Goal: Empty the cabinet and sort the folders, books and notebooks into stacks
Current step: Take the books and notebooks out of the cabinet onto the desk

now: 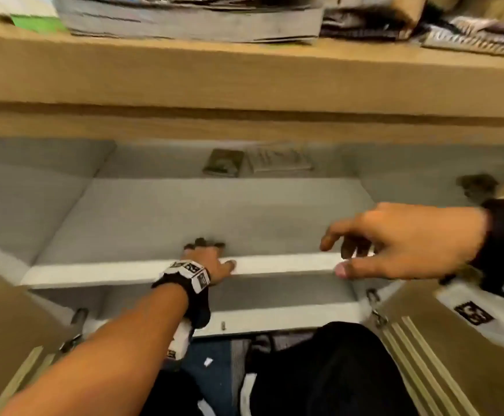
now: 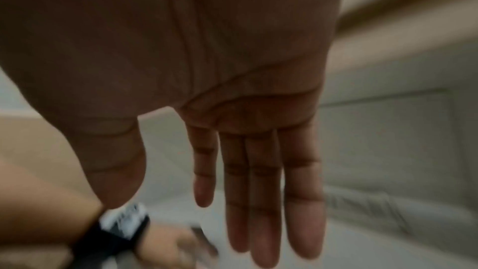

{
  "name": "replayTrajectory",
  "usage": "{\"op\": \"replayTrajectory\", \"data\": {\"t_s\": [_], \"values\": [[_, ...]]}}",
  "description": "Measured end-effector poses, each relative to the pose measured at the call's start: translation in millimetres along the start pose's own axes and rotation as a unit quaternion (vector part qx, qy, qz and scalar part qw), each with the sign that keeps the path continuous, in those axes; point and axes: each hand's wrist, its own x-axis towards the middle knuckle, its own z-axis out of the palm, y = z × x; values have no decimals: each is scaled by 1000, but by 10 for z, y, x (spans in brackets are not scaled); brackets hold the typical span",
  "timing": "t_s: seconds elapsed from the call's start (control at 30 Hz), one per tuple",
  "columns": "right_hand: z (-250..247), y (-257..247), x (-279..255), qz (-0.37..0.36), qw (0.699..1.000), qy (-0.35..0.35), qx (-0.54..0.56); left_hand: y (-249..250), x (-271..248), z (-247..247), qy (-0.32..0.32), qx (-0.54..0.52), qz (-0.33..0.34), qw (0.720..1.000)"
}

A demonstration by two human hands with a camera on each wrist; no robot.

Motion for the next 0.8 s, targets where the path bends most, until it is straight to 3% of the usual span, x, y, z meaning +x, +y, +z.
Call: {"op": "replayTrajectory", "data": {"t_s": [0.07, 0.2, 0.37, 0.47, 0.63, 0.8], "values": [[341, 393, 562, 57, 998, -26, -13, 11, 161, -115, -17, 14, 20, 1000], [624, 881, 1429, 161, 987, 10, 23, 99, 429, -536, -7, 5, 10, 1000], [1010, 1452, 2366, 139, 989, 40, 31, 160, 920, -943, 9, 19, -22, 1000], [816, 1199, 2334, 159, 985, 30, 65, 140, 1295, -1121, 29, 33, -43, 998], [695, 1187, 2353, 142, 983, -9, 115, 333, 1821, -1323, 53, 65, -42, 996], [822, 1241, 2383, 165, 984, -3, 70, 611, 2201, -1324, 50, 117, -37, 991]]}}
